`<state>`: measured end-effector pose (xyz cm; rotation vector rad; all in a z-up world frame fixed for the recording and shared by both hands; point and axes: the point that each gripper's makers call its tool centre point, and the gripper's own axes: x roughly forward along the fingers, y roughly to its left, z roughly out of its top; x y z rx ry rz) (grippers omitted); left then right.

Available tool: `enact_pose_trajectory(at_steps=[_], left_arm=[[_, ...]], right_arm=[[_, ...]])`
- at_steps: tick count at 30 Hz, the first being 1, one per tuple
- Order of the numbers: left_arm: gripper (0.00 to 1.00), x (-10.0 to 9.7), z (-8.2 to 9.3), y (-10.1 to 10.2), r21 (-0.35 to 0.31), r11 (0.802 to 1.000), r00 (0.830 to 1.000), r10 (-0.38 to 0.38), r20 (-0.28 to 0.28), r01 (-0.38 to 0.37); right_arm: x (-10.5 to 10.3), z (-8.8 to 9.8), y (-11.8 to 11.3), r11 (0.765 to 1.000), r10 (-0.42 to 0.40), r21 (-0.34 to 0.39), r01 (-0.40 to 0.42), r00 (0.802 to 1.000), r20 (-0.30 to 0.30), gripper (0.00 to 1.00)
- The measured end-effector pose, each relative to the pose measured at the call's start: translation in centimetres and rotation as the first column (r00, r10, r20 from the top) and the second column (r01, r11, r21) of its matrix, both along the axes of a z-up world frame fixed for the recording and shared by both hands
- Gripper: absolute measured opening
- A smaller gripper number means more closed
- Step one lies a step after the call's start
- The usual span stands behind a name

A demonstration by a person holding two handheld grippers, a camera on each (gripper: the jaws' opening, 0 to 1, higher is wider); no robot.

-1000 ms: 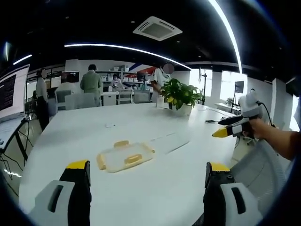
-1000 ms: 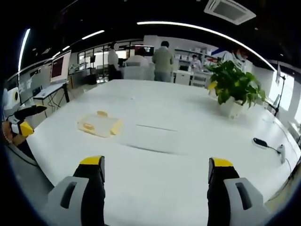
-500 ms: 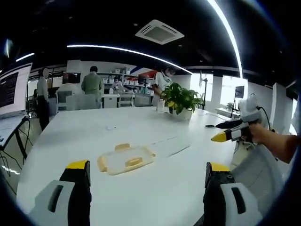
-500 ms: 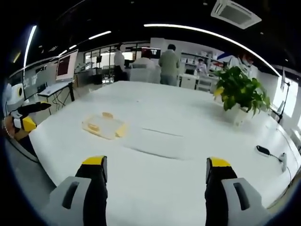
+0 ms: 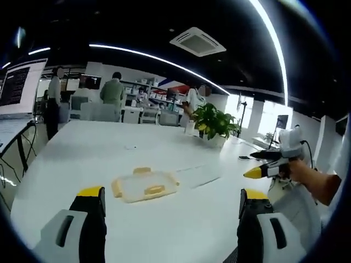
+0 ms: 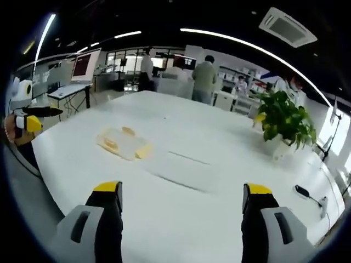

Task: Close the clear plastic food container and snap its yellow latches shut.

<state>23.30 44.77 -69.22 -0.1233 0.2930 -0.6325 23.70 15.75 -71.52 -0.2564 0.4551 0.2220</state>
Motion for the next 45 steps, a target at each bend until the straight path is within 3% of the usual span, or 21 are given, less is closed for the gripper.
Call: enact_pose_trajectory(at_steps=[5,13,27,30,36,43,45], left_arm=[[0.99,1.3,0.9,0.6,0.030,1.000,1.000,0.007,0.030,-0.007],[0.99,4.1,1.6,0.8,0.107,0.994,0.997,-0.029,0.071,0.021],[0.99,8.6,0.4,1.0,0.199,0.979,0.997,-0.051,0.063,0.037],[0.99,9.5,-0.5,1.5,0.260,0.965,0.997,-0.052,0.051,0.037],[0.99,11.0,-1.5,1.7,0.296,0.954,0.998,-0.064,0.029,0.052],[0.99,12.7,-2.6,2.2,0.397,0.914,0.995,-0.097,0.012,0.084],[0.99,13.4,-2.8,2.5,0.445,0.891,0.994,-0.110,0.017,0.091]], right_arm=[[1.3,0.9,1.0,0.996,0.069,-0.057,-0.067,0.997,0.031,0.87],[3.5,1.3,1.7,0.991,0.113,-0.069,-0.111,0.993,0.028,0.86],[7.4,0.9,3.1,0.970,0.213,-0.123,-0.212,0.977,-0.003,0.85],[8.1,0.7,3.6,0.962,0.241,-0.131,-0.240,0.971,-0.010,0.85],[9.4,-0.2,4.4,0.949,0.278,-0.142,-0.280,0.960,-0.035,0.84],[10.9,-0.4,5.6,0.925,0.331,-0.184,-0.334,0.943,-0.048,0.83],[11.3,-0.6,5.7,0.921,0.334,-0.191,-0.339,0.941,-0.056,0.84]])
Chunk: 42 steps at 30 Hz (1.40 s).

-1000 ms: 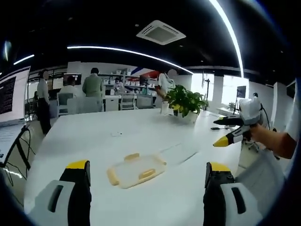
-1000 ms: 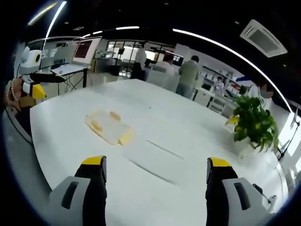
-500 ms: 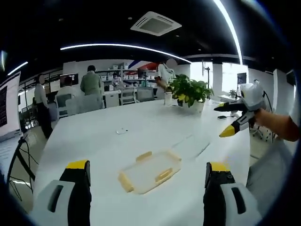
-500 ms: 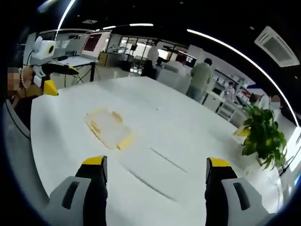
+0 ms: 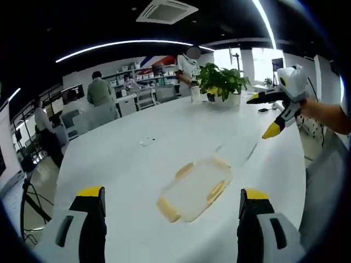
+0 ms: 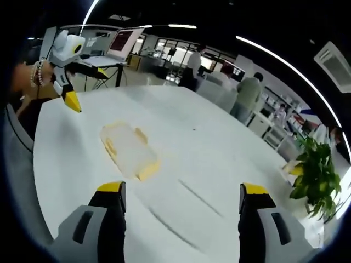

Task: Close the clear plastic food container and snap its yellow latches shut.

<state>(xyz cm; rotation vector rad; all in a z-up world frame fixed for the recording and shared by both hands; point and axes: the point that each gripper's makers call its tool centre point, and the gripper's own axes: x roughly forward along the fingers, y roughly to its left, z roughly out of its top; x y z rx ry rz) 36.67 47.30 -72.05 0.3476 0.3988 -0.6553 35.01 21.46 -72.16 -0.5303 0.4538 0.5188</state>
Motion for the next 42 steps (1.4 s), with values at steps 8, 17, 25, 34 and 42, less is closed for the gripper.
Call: enact_pose_trajectory(at_steps=[8,17,25,34,42], left_arm=[[0.99,2.1,-1.4,0.5,0.166,0.984,0.998,-0.069,0.001,0.068],[0.96,3.8,-2.8,0.4,0.316,0.937,0.987,-0.160,0.002,0.151],[0.94,5.1,-4.9,1.1,0.473,0.852,0.970,-0.242,-0.020,0.223],[0.92,6.3,-6.9,0.7,0.584,0.756,0.943,-0.328,-0.055,0.297],[0.92,7.3,-8.0,-0.3,0.578,0.737,0.928,-0.358,-0.103,0.349]], right_arm=[[1.7,-0.5,1.1,0.995,0.071,-0.065,-0.071,0.998,-0.005,0.83],[3.4,-1.1,2.5,0.984,0.136,-0.116,-0.138,0.990,-0.021,0.81],[3.9,-2.8,4.4,0.956,0.222,-0.181,-0.230,0.973,-0.062,0.81],[4.9,-4.6,6.3,0.892,0.323,-0.294,-0.343,0.939,-0.117,0.80],[5.9,-6.9,7.3,0.846,0.379,-0.309,-0.435,0.897,-0.227,0.78]])
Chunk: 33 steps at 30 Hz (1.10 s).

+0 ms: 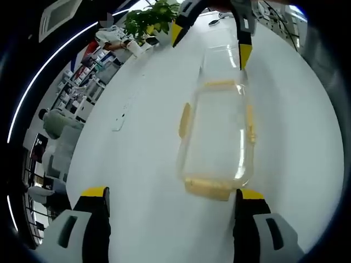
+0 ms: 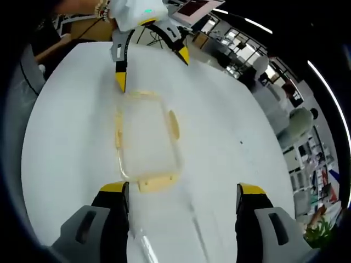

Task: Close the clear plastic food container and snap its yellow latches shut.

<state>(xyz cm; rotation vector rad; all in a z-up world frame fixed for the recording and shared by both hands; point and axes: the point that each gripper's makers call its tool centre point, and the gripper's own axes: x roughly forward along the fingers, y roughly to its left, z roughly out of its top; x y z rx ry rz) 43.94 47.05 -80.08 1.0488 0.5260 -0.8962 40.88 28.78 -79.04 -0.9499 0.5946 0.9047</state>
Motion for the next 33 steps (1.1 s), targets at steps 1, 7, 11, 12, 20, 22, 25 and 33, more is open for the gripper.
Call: enact_pose_trajectory(at_steps=[1,7,11,12,20,22,25,33], left_arm=[[0.91,0.1,-0.1,0.0,0.008,1.000,1.000,-0.003,-0.006,0.003],[0.90,0.1,-0.7,-0.2,0.032,0.999,0.999,-0.032,-0.038,0.033],[0.89,0.3,-1.1,-0.3,0.046,0.998,0.998,-0.044,-0.046,0.046],[0.89,0.2,-1.2,-0.4,0.046,0.998,0.997,-0.050,-0.053,0.052],[0.86,0.1,-2.0,-0.5,0.039,0.996,0.989,-0.068,-0.133,0.074],[0.86,0.0,-2.3,-0.5,0.031,0.997,0.983,-0.071,-0.169,0.077],[0.86,0.0,-2.7,-0.6,0.036,0.995,0.973,-0.087,-0.212,0.097],[0.78,-0.6,-3.5,-1.1,0.037,0.989,0.943,-0.125,-0.307,0.143]], right_arm=[[0.4,-0.2,0.1,1.000,0.006,-0.005,-0.006,1.000,0.000,0.78],[0.3,-1.6,0.5,0.997,0.053,-0.045,-0.056,0.996,-0.066,0.76],[-0.1,-2.9,0.5,0.991,0.088,-0.097,-0.097,0.991,-0.098,0.75],[-0.2,-3.1,0.5,0.988,0.096,-0.110,-0.107,0.990,-0.105,0.75],[-0.1,-4.2,0.8,0.980,0.129,-0.134,-0.150,0.980,-0.154,0.73],[-0.3,-4.6,0.8,0.978,0.140,-0.129,-0.165,0.972,-0.189,0.73],[-0.4,-4.8,1.1,0.978,0.154,-0.104,-0.180,0.963,-0.223,0.70],[-1.2,-5.6,1.4,0.962,0.220,-0.076,-0.261,0.914,-0.341,0.62]])
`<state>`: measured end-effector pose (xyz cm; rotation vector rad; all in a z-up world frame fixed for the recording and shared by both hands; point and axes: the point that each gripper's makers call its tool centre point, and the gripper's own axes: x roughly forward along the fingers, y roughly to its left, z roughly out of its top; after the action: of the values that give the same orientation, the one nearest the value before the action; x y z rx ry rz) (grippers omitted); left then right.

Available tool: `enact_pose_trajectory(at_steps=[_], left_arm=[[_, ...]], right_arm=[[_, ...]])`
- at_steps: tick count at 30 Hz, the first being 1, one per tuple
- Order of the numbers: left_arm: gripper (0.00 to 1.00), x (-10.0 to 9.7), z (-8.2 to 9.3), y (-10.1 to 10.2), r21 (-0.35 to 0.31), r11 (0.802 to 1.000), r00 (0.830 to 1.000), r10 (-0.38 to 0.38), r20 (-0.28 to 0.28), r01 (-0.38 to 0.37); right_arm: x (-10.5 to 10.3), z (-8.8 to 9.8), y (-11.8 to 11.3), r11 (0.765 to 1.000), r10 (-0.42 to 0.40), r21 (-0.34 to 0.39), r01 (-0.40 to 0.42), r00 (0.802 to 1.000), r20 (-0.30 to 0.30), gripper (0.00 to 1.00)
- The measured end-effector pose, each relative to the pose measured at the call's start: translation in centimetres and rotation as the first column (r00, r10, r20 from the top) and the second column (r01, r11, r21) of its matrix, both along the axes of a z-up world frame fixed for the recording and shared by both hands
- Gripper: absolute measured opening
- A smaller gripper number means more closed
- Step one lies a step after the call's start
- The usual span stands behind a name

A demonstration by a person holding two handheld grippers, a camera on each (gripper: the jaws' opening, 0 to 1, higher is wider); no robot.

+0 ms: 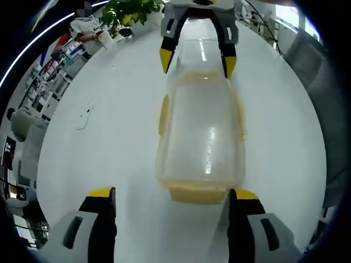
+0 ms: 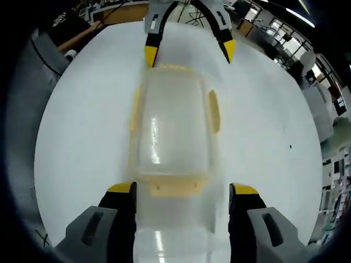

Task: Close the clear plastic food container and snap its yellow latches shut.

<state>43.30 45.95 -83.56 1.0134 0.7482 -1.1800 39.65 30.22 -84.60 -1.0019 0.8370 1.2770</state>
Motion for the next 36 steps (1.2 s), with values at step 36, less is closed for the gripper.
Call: enact_pose_trajectory(at_steps=[36], left_arm=[[0.47,-2.4,-1.2,-1.1,0.030,0.997,0.975,-0.064,-0.212,0.072]], right_arm=[[-0.7,-0.5,-0.1,0.998,-0.061,-0.033,0.057,0.989,-0.132,0.53]])
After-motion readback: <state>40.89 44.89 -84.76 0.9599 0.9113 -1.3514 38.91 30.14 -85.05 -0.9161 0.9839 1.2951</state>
